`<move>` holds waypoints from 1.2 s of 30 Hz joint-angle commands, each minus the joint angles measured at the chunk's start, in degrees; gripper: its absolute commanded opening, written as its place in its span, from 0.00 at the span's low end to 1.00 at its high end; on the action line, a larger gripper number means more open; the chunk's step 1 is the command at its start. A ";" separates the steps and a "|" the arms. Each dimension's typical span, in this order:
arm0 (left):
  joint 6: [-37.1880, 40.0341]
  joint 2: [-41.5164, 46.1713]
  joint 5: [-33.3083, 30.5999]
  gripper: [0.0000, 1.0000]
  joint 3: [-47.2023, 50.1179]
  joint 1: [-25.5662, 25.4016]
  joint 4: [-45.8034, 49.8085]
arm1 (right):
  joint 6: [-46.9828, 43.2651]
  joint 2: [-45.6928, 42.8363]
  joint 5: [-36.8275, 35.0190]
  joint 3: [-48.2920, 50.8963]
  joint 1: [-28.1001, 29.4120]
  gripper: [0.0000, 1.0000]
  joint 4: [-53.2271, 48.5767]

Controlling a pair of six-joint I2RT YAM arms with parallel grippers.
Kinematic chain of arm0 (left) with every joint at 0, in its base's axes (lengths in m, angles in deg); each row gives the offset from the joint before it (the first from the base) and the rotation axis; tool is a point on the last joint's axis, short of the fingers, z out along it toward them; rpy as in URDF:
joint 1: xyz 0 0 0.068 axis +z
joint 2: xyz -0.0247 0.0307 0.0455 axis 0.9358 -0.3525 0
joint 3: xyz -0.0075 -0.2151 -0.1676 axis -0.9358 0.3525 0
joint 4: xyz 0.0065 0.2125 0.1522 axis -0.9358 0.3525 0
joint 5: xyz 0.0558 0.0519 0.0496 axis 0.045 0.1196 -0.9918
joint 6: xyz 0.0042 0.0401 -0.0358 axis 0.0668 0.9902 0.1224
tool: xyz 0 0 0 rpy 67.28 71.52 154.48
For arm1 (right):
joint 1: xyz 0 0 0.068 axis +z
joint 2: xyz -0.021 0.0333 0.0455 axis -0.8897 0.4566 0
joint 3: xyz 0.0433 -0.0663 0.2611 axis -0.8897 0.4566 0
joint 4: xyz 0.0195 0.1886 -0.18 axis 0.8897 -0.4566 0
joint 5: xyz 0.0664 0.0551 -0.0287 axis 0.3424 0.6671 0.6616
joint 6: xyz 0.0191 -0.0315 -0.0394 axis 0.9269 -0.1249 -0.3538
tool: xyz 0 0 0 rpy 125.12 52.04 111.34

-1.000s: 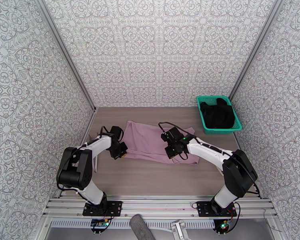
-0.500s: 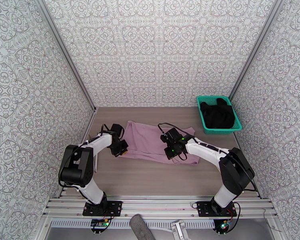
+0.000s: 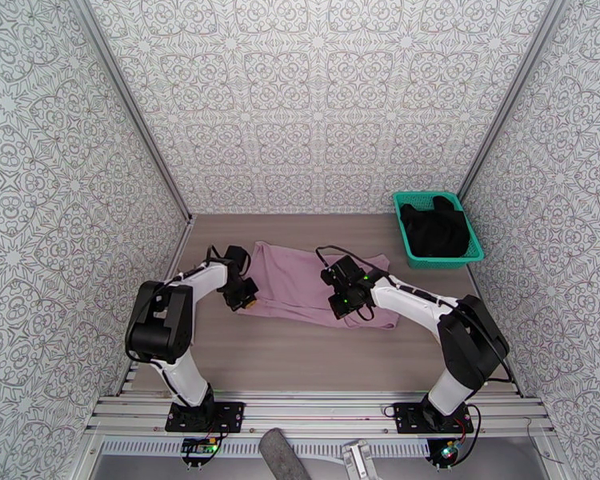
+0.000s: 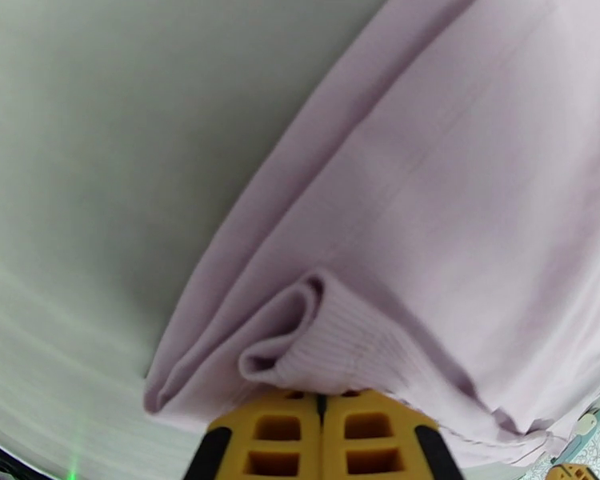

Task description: Fold and stack the mixed laundry pile

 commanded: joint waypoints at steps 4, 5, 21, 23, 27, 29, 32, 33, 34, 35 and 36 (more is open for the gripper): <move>1.50 -2.18 -0.01 0.00 -4.84 0.36 -0.96 | 0.91 0.79 0.68 1.11 -0.10 0.00 0.31; 1.64 -2.63 -0.03 0.00 -5.42 0.44 -0.89 | 0.95 0.79 0.62 1.10 -0.10 0.00 0.38; 4.21 -8.80 -1.67 0.00 -9.80 3.79 -1.45 | 3.84 -1.19 -0.62 2.99 -0.10 0.00 -0.23; 4.74 -7.76 -2.11 0.00 -9.32 4.65 -0.83 | 5.11 -1.39 -0.40 4.19 -0.14 0.00 0.42; 5.11 -2.05 -4.65 0.00 -7.57 4.27 1.08 | 7.70 -1.76 -0.62 6.84 -0.10 0.00 2.54; 4.98 0.84 -5.26 0.00 -7.23 3.06 2.27 | 8.71 -1.60 -0.74 7.65 -0.14 0.01 3.42; 4.18 3.24 -4.80 0.00 -6.47 1.01 2.84 | 9.46 -1.32 -0.27 7.47 -0.10 0.04 3.93; 3.75 3.74 -4.64 0.00 -6.13 0.19 2.77 | 9.56 -1.37 -0.19 7.26 -0.01 0.05 3.93; 3.40 4.10 -4.52 0.00 -5.68 -0.38 2.56 | 9.63 -1.48 -0.20 7.04 0.06 0.07 3.84; 3.04 4.18 -4.48 0.00 -5.12 -1.24 2.26 | 9.69 -1.58 -0.35 6.91 0.16 0.09 3.69; 2.74 4.23 -4.50 0.00 -4.48 -1.90 1.99 | 9.89 -1.59 -0.62 6.96 0.16 0.12 3.60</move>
